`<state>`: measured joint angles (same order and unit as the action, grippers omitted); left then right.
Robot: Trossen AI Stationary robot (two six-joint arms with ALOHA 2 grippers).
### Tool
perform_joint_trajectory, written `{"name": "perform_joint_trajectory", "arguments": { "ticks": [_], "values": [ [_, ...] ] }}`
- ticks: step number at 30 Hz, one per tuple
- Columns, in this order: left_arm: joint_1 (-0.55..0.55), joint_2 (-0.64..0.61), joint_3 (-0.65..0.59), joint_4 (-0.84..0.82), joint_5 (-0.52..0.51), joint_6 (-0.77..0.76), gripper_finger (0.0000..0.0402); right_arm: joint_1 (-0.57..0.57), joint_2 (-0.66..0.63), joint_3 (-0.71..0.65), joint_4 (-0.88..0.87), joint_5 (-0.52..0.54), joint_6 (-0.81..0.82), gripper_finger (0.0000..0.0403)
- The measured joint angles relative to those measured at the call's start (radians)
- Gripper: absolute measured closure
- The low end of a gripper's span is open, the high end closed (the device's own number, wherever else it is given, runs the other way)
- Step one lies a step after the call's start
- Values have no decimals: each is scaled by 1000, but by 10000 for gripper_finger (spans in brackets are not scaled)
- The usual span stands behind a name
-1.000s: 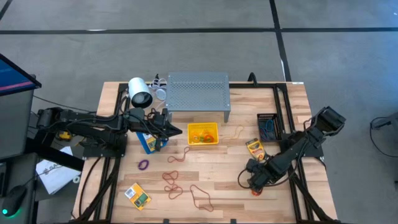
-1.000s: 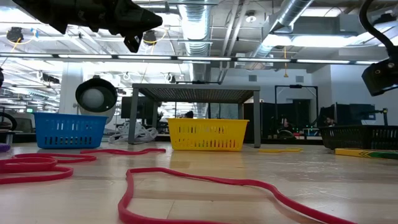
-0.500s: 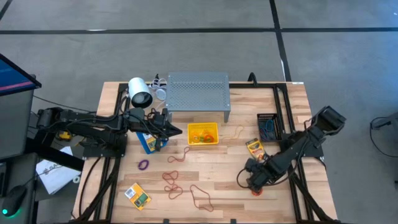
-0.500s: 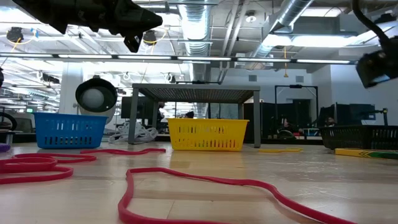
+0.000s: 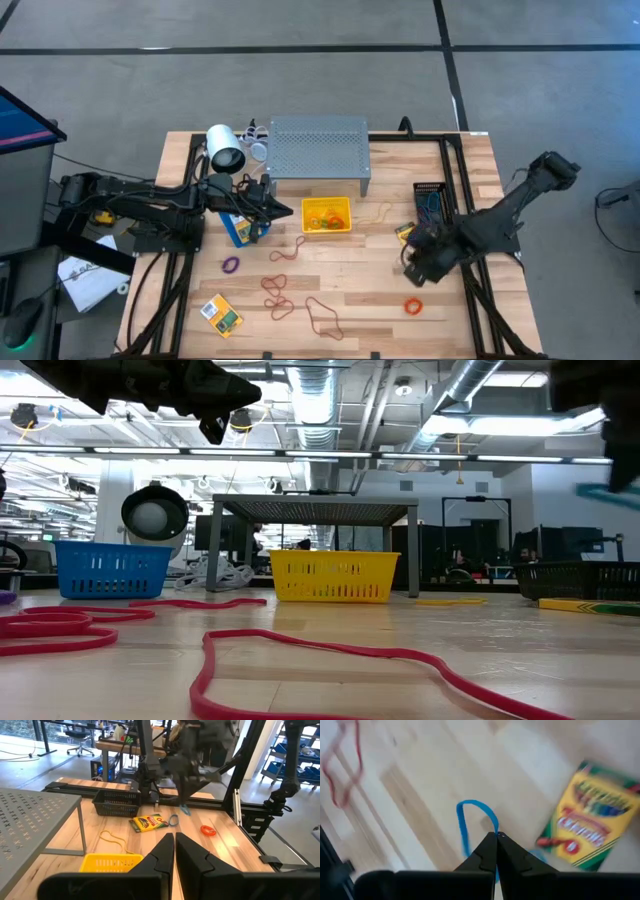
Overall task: Pick & Place Office Desk Supplies
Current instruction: Put the blue rubber band into the black bin
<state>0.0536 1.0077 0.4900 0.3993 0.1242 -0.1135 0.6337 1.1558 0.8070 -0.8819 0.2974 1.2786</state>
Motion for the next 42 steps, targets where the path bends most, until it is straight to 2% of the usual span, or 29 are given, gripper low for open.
{"name": "perform_joint_trajectory", "arguments": {
  "ticks": [6,12,16,24,32,38,42],
  "values": [
    [0,0,0,1,0,0,390,-137,-130,0,-85,29,-108,403],
    [0,0,0,1,0,0,390,-357,-200,0,-198,6,-215,403],
    [0,0,0,1,0,0,390,-514,-222,0,-271,-52,-301,403],
    [0,0,0,1,0,0,390,-778,-219,0,-389,-134,-507,403],
    [0,0,0,0,0,0,390,-1018,-212,0,-406,-169,-699,403],
    [0,0,0,-1,0,1,390,-1138,-163,0,-424,-170,-795,403],
    [0,0,0,-2,0,1,390,-1177,-119,0,-419,-172,-838,403]
  ]
}}
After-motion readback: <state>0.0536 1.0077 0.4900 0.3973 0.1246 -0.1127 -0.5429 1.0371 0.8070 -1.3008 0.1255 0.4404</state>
